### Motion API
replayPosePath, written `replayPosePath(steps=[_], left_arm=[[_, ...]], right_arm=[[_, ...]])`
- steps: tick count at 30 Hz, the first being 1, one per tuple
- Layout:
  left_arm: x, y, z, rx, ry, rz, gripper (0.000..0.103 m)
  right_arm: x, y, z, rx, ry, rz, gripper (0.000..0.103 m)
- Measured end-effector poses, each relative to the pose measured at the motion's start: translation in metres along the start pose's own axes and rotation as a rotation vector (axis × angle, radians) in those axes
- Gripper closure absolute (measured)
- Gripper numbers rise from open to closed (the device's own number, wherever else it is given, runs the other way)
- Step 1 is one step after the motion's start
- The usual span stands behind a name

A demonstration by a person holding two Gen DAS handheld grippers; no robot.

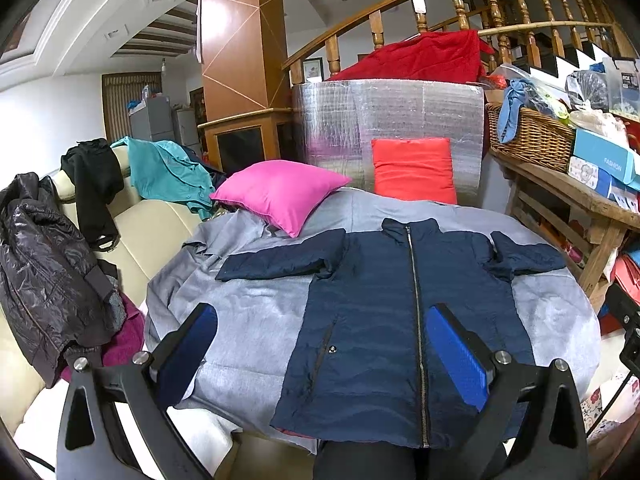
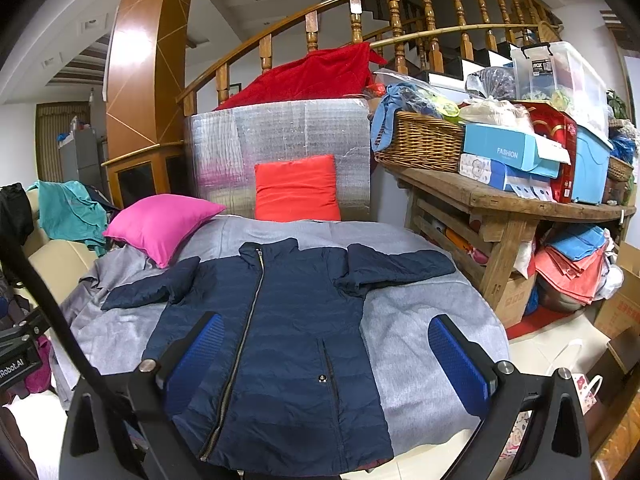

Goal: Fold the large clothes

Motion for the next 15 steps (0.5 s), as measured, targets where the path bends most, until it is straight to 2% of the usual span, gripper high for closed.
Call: replayPosePath(steps=[9,15], left_arm=[[0.0,0.004,0.002,0.001,-0.002,0.006,0.0],[0.005,0.022,0.002,0.007,-0.01,0.035,0.0]], right_arm=[[-0.001,0.002,0.001,-0.002,-0.005,0.005,0.0],[0.006,0.022,0.0,-0.01,-0.012,0.033,0.0]])
Point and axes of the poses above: each gripper's, at about its wrist camera, not at the fingertips, and y roughly the way its jaws point, z to its left, x to its top, the point moved 8 cm from there along y, roughly the way its jaws point, and after that the axes turned 12 degrees about z, right-handed, at the moved point
